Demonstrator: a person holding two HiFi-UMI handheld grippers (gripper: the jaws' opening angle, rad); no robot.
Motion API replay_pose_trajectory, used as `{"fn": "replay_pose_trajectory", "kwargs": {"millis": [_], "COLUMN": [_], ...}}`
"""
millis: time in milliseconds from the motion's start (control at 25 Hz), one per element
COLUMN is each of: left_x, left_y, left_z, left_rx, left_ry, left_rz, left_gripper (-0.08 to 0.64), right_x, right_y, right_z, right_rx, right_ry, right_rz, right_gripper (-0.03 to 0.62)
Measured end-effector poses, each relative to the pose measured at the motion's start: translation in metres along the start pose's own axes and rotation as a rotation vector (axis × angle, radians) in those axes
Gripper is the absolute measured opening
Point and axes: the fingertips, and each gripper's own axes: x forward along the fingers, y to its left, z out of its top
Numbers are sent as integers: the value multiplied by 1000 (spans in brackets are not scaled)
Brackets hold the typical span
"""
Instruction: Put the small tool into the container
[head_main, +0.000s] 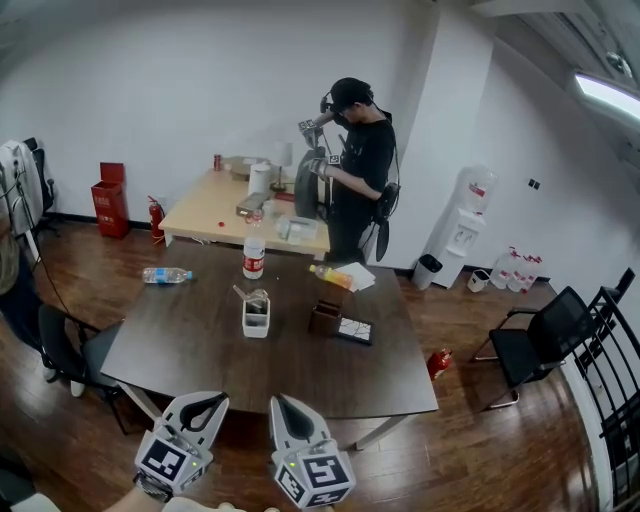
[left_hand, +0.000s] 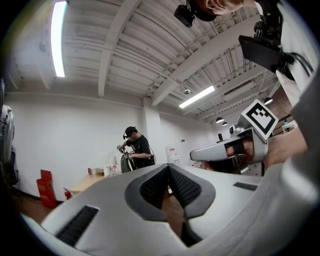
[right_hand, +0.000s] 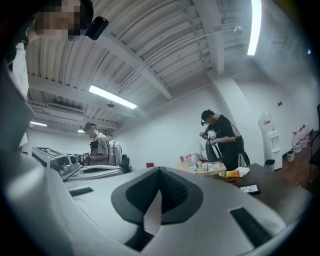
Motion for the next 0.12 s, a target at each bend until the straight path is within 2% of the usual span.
{"fn": "replay_pose_trajectory", "kwargs": {"millis": [120], "left_x": [-1], "left_y": [0], "left_z": [-4], "left_rx": [-19], "left_ry": [19], "left_rz": [-6], "left_gripper": [5], "right_x": [2], "right_y": [2], "right_z": [-2], "right_rx": [-3], "right_ry": [2], "right_rz": [-1], "right_gripper": [-21]}}
